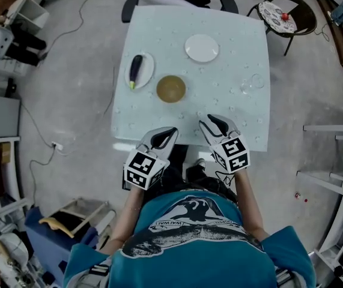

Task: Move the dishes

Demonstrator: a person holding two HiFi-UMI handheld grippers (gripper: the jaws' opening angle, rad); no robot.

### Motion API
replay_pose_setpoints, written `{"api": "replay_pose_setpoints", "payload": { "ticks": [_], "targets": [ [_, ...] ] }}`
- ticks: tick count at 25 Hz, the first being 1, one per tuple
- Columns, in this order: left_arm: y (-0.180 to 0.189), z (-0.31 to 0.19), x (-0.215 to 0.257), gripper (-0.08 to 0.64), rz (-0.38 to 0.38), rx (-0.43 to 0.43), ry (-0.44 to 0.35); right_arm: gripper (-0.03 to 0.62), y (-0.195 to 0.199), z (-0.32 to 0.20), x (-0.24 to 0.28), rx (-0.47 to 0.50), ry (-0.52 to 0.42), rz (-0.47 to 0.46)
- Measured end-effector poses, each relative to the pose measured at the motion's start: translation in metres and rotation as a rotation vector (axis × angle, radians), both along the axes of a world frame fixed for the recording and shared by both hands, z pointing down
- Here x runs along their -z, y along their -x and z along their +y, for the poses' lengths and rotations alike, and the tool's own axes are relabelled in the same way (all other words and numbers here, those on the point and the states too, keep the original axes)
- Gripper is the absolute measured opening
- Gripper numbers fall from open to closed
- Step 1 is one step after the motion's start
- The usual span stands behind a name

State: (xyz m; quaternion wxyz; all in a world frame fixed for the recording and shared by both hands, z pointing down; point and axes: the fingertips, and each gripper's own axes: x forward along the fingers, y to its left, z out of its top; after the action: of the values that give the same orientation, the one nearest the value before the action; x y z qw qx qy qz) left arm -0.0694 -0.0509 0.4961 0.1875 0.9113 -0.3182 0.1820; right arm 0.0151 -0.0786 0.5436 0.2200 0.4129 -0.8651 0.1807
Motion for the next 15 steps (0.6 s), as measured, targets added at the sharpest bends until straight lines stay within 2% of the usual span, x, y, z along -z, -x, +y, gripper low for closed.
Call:
{"api": "replay_pose_setpoints", "payload": {
  "ticks": [15],
  "targets": [
    [-0.054,0.073,0.019,0.011,-0.005,-0.040,-0.065,0.121,-0.037,0.071,0.039,-0.037,-0.074,-0.147]
  ]
}}
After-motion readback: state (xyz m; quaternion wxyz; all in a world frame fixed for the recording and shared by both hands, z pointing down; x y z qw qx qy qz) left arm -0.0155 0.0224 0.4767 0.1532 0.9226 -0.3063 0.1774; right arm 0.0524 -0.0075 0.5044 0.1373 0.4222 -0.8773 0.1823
